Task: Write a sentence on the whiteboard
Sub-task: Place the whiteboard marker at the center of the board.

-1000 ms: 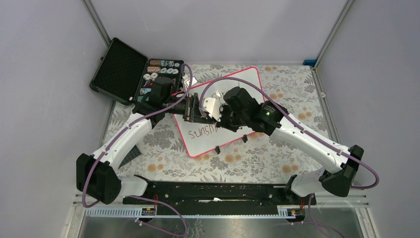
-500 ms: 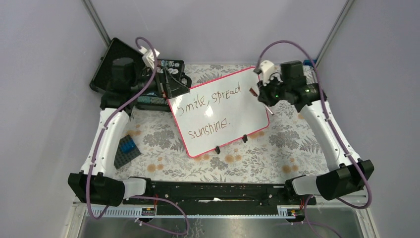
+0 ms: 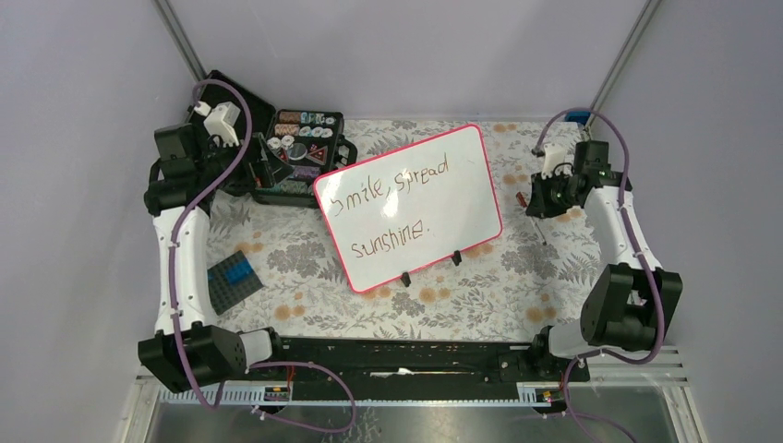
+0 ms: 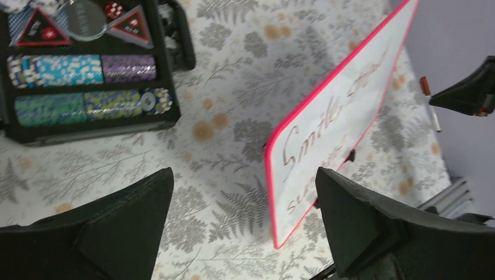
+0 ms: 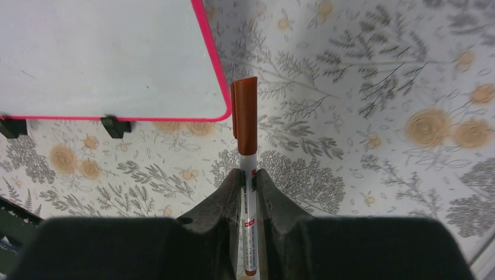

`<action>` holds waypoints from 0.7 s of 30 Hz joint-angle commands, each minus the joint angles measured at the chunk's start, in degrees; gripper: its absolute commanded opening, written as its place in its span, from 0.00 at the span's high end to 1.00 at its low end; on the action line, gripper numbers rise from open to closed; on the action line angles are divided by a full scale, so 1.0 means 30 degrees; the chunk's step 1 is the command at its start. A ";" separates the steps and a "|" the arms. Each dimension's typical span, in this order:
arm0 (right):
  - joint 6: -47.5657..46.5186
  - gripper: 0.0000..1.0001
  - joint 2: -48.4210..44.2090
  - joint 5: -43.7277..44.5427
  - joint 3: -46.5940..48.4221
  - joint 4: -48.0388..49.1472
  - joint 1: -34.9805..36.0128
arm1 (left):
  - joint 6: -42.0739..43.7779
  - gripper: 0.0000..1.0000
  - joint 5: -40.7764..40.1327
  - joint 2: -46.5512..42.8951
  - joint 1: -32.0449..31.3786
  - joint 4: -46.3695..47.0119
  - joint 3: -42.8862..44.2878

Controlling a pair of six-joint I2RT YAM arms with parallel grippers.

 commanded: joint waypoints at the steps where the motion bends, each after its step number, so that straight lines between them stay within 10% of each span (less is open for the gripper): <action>1: -0.0118 1.00 0.0163 0.0689 -0.1716 0.2035 0.0044 | 0.2691 0.01 -0.2685 -0.0809 0.0208 -0.0965 -0.0502; 21: 0.1173 0.91 0.4580 0.2600 -0.4371 0.5229 -0.0078 | 0.3381 0.01 -0.2979 -0.1129 0.0622 0.0045 -0.3730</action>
